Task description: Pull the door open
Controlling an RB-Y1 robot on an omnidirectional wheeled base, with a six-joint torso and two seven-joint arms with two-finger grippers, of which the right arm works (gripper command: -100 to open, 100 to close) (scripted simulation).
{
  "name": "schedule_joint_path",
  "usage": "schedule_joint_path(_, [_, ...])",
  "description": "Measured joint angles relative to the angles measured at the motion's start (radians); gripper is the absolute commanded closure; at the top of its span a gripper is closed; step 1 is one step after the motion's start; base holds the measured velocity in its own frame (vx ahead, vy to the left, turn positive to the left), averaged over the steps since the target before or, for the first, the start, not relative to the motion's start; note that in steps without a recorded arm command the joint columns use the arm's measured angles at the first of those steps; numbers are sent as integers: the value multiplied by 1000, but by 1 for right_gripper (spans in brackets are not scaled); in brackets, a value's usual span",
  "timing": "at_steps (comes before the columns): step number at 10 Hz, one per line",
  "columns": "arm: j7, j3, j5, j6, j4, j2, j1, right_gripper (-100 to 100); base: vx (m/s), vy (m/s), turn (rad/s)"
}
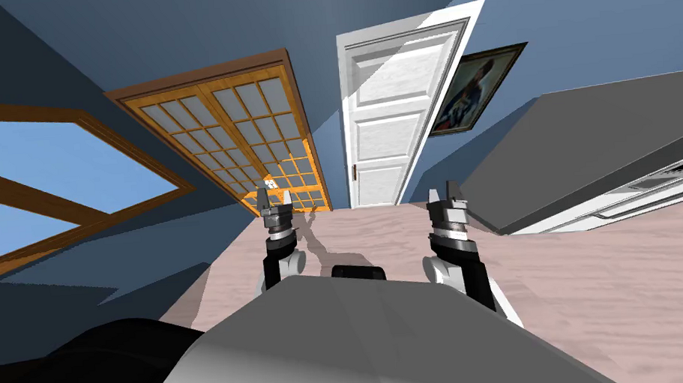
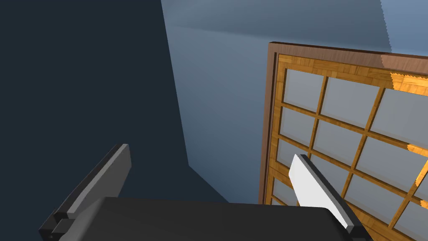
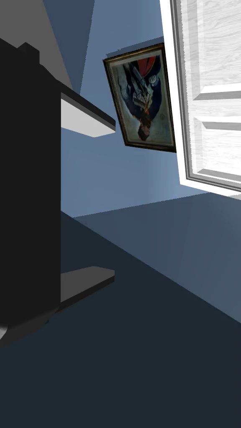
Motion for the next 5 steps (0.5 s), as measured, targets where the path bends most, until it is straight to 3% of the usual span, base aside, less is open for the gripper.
schedule_joint_path(5, [-78, 11, -54, -22, 86, -20, -29, -100, 106, -6, 84])
